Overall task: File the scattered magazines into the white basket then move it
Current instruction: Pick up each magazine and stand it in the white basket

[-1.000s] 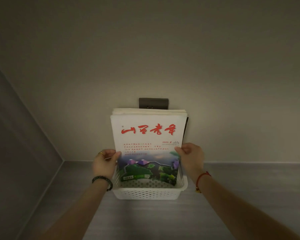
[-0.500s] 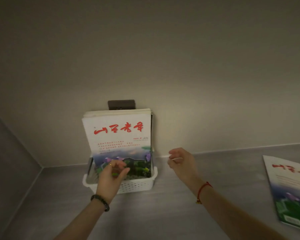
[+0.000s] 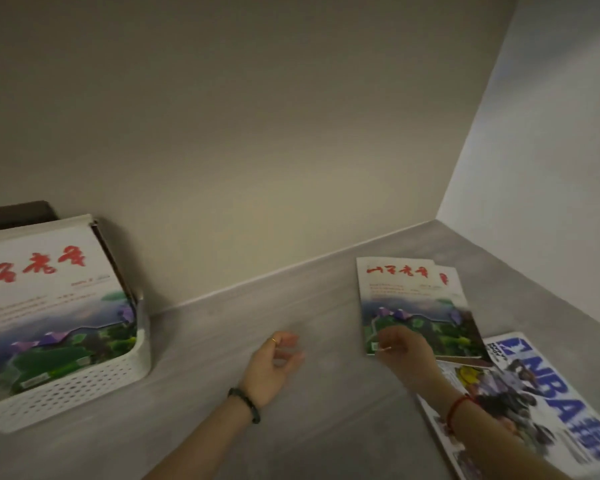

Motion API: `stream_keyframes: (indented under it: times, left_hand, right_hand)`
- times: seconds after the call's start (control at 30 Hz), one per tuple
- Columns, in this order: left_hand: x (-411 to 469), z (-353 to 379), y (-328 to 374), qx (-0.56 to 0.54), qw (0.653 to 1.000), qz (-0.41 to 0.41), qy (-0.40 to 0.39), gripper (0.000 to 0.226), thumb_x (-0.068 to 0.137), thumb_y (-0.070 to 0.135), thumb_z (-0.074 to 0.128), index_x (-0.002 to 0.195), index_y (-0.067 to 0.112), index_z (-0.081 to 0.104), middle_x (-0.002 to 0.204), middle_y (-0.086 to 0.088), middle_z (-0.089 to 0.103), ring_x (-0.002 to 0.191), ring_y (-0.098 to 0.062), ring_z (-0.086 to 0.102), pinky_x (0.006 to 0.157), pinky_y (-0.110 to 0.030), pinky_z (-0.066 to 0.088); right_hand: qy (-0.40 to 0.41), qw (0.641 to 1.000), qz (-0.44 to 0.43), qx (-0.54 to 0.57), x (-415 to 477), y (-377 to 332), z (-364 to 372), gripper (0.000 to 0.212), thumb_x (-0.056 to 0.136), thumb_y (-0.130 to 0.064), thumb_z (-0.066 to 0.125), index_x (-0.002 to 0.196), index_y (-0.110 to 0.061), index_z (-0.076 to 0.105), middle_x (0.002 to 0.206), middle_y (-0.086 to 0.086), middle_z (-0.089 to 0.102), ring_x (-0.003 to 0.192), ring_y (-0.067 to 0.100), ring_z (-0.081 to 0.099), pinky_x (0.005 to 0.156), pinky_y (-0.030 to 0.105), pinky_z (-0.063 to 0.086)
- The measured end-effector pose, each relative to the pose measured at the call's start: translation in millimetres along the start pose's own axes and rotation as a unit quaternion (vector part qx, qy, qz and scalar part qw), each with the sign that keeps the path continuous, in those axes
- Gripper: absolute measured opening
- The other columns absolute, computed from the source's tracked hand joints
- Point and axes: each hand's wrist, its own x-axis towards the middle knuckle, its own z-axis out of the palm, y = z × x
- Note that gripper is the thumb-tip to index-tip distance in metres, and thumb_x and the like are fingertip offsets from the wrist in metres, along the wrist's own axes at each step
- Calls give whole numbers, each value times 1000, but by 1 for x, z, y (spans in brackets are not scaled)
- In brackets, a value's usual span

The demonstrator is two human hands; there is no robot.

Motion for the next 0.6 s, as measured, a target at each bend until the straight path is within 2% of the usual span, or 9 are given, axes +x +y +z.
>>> stream_keyframes:
  times: [0.07, 0.13, 0.2, 0.27, 0.33, 0.4, 0.47, 0.53, 0.6]
  left_hand:
    - [7, 31, 6, -4, 999, -25, -35, 36, 84, 14, 61, 118, 10, 50, 114, -2, 55, 93, -11, 52, 66, 3, 41]
    - [13, 56, 10, -11, 996, -51, -74, 46, 83, 13, 62, 126, 9, 44, 125, -6, 50, 102, -13, 49, 72, -1, 41]
    - [21, 78, 15, -19, 989, -88, -113, 58, 83, 15, 62, 133, 9, 35, 136, -7, 42, 115, -17, 45, 88, -16, 41]
    - [33, 97, 21, -30, 984, -123, -122, 65, 82, 17, 63, 137, 10, 30, 142, -9, 37, 126, -23, 41, 98, -28, 39]
    - [45, 116, 25, -43, 982, -143, -113, 66, 82, 17, 63, 138, 8, 29, 142, -10, 37, 129, -25, 40, 100, -29, 38]
    - [56, 132, 29, -62, 981, -148, -110, 61, 83, 13, 61, 135, 6, 31, 130, -3, 45, 117, -16, 49, 86, -11, 44]
    - [67, 146, 29, -111, 977, -140, -116, 46, 84, 7, 58, 126, 7, 41, 104, 11, 53, 86, 4, 61, 62, 1, 45]
    - [78, 157, 27, -146, 972, -137, -125, 28, 85, 4, 56, 105, 22, 49, 91, 14, 56, 67, 12, 64, 54, -2, 47]
    - [87, 164, 26, -155, 971, -147, -104, 25, 85, 5, 56, 95, 27, 49, 89, 11, 60, 66, 8, 66, 54, -7, 50]
  right_hand:
    - [-12, 999, 40, 6, 4, 25, -23, 27, 73, -6, 70, 99, -8, 62, 96, 10, 66, 91, 26, 62, 82, 31, 46]
    - [-16, 997, 72, 35, 10, 46, -44, 36, 72, -2, 70, 106, -5, 58, 103, 15, 66, 91, 27, 62, 78, 32, 49]
    - [-6, 994, 96, 59, 17, 67, -64, 42, 72, 0, 71, 111, -1, 55, 110, 20, 64, 94, 29, 62, 84, 36, 50]
    - [-16, 991, 117, 61, 24, 85, -80, 50, 75, -5, 70, 119, -2, 49, 120, 18, 60, 101, 29, 60, 92, 38, 49]
    - [-19, 991, 131, 32, 35, 98, -91, 61, 77, -13, 69, 130, -6, 40, 129, 14, 54, 114, 27, 54, 98, 39, 45]
    - [-9, 992, 128, 4, 47, 105, -98, 65, 78, -17, 69, 133, -8, 36, 131, 12, 52, 118, 26, 51, 98, 37, 44]
    - [-9, 992, 123, -18, 60, 109, -101, 63, 77, -20, 69, 131, -11, 37, 127, 10, 54, 115, 25, 52, 95, 36, 46]
    - [-22, 991, 129, -38, 73, 111, -103, 63, 77, -22, 68, 131, -12, 36, 126, 8, 54, 114, 24, 52, 93, 35, 46]
    - [-35, 990, 127, -45, 85, 114, -103, 61, 78, -21, 68, 130, -13, 37, 126, 8, 53, 113, 24, 52, 92, 36, 47]
